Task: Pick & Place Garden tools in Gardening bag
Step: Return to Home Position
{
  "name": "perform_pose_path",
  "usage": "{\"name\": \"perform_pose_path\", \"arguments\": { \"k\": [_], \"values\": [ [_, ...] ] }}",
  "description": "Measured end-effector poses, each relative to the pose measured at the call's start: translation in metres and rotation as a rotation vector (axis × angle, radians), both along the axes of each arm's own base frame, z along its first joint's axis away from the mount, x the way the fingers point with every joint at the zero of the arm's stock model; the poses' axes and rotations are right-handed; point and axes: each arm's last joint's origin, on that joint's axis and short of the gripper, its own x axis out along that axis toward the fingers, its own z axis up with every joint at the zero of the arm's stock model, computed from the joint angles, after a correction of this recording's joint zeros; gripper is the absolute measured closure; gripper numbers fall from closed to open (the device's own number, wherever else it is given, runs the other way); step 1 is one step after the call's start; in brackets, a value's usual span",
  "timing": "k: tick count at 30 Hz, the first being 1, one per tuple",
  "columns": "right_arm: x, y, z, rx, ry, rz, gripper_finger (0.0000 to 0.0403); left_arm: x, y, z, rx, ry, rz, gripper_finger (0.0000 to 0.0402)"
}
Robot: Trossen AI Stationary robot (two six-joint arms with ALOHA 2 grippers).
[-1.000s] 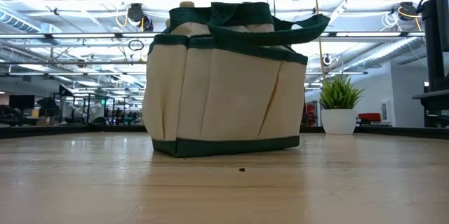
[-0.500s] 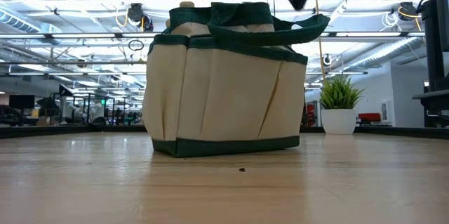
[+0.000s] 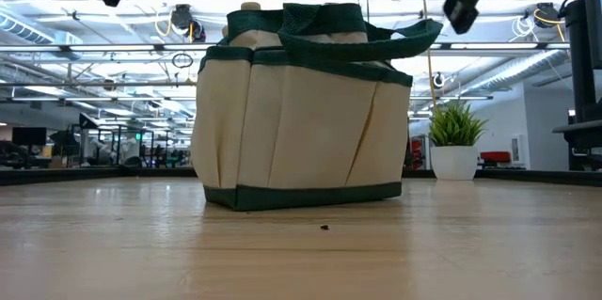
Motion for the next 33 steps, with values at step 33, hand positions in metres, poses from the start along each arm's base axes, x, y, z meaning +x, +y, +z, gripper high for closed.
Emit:
{"name": "perform_pose_path", "arguments": {
  "k": [33],
  "values": [
    [-0.056, -0.006, -0.100, 0.224, -0.065, -0.025, 0.0403, -0.022, 0.009, -0.074, -0.175, 0.132, 0.110, 0.0231]
  ]
}}
